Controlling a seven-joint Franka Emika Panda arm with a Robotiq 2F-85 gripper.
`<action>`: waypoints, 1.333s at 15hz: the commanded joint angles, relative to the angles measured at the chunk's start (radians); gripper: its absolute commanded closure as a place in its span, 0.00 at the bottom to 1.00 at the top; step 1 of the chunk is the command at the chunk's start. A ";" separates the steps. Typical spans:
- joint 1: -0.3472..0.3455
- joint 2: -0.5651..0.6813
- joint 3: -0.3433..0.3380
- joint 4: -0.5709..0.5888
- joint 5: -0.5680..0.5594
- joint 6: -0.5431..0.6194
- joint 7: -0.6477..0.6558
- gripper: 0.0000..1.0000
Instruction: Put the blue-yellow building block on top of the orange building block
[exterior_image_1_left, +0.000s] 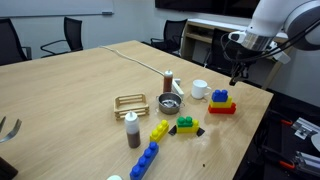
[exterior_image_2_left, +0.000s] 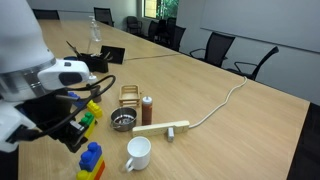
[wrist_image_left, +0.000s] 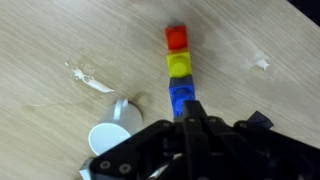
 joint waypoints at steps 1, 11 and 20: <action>-0.004 0.011 0.003 0.000 0.004 -0.003 0.008 1.00; -0.003 0.007 -0.004 -0.002 0.024 -0.004 0.015 0.46; -0.002 0.009 -0.005 -0.002 0.038 -0.002 0.007 0.33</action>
